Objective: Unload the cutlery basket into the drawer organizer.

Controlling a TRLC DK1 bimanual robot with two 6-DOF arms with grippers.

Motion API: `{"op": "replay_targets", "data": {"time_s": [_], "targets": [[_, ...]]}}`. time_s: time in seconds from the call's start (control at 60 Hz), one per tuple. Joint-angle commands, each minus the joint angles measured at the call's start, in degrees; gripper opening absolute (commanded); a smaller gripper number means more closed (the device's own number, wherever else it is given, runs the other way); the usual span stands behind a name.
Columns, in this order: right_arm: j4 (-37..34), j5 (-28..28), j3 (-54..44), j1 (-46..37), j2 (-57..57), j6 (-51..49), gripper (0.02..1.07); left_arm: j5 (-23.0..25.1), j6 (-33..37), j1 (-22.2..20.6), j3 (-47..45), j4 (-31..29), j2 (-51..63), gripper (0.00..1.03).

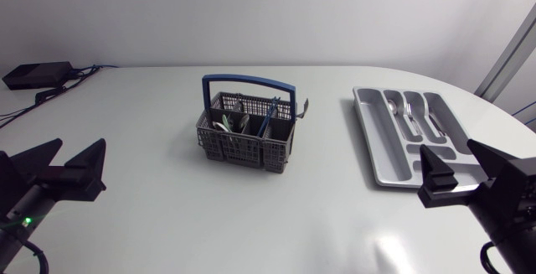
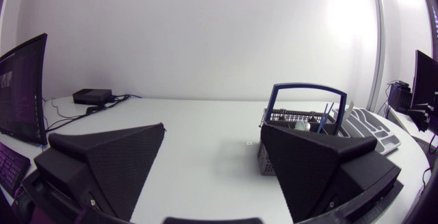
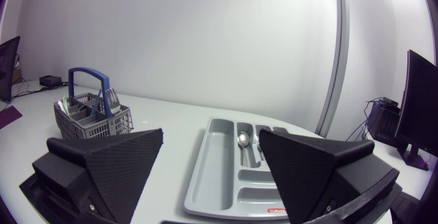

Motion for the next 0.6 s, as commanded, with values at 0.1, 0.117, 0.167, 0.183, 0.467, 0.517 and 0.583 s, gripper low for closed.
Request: {"op": "replay_targets", "data": {"time_s": [0.1, 0.117, 0.167, 0.183, 0.467, 0.517, 0.583], "targets": [[0.5, 5.1, 8.3, 5.5, 12.9, 2.9, 1.03, -4.3, -1.2, -1.9, 9.2, -0.1, 12.8, 0.97], [0.0, 6.1, 9.3, 6.8, 14.4, 3.1, 1.03, -5.3, -0.8, -2.5, 10.2, -0.5, 14.2, 0.97], [-0.9, 8.9, 11.4, 9.5, 18.0, 3.9, 1.03, -6.4, -0.6, -4.3, 12.7, -1.8, 17.9, 0.96], [-1.1, 9.6, 12.0, 10.2, 19.1, 4.1, 1.03, -6.9, -0.6, -5.0, 13.5, -2.3, 19.2, 0.96], [-11.9, 12.9, 25.3, 20.7, 38.8, 12.6, 1.02, -11.1, 5.5, -13.6, 30.3, -17.0, 44.6, 0.96], [-12.5, 12.8, 26.8, 22.0, 41.7, 15.2, 1.01, -10.6, 5.6, -13.5, 31.4, -17.1, 47.2, 0.96], [-13.3, 11.9, 29.2, 22.7, 45.8, 20.1, 0.99, -8.8, 5.5, -13.1, 32.4, -17.3, 49.7, 0.96]]}}
